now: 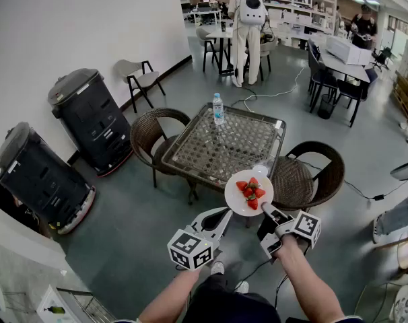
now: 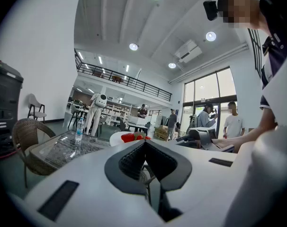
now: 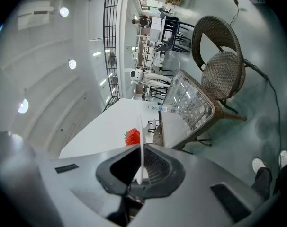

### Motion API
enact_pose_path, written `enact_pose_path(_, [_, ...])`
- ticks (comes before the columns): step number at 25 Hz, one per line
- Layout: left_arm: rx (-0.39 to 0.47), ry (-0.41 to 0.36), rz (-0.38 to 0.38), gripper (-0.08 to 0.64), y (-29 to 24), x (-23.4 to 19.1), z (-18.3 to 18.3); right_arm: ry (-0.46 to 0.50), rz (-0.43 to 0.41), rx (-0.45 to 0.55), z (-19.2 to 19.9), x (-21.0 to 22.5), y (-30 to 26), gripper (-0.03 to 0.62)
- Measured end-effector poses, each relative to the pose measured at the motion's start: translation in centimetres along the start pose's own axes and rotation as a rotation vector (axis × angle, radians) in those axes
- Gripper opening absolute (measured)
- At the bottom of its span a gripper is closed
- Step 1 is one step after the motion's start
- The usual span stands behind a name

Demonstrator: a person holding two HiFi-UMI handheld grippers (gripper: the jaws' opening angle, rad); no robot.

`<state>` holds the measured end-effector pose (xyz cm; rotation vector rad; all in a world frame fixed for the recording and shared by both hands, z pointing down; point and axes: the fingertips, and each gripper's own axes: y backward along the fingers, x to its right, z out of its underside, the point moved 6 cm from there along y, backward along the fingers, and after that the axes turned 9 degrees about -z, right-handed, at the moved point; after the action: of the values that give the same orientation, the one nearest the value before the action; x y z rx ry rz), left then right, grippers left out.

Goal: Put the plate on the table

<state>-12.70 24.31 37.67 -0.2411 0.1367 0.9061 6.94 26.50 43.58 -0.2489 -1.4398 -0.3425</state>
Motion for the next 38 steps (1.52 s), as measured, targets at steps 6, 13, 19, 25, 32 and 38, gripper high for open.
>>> enact_pose_path(6, [-0.003, -0.002, 0.003, 0.008, -0.2, 0.2, 0.1, 0.000, -0.002, 0.001, -0.3, 0.2, 0.1, 0.018])
enact_pose_path(13, [-0.004, -0.006, 0.006, 0.008, -0.2, 0.4, 0.2, -0.014, -0.016, 0.002, -0.3, 0.3, 0.1, 0.018])
enact_pose_path(19, [-0.009, -0.009, 0.000, 0.008, -0.4, 0.6, 0.3, -0.023, -0.013, 0.001, -0.6, 0.4, 0.4, 0.018])
enact_pose_path(25, [-0.007, -0.011, -0.005, 0.008, -1.8, 1.9, 0.3, -0.017, -0.019, -0.004, -2.6, 0.4, 1.1, 0.017])
enact_pose_path(32, [-0.019, 0.002, 0.000, 0.008, -3.7, 0.4, 0.6, -0.010, -0.012, 0.000, -4.3, 1.1, -0.6, 0.018])
enact_pose_path(38, [-0.025, 0.014, 0.011, 0.008, -6.6, -2.1, 0.4, -0.005, -0.003, 0.011, -6.4, 1.9, -3.4, 0.018])
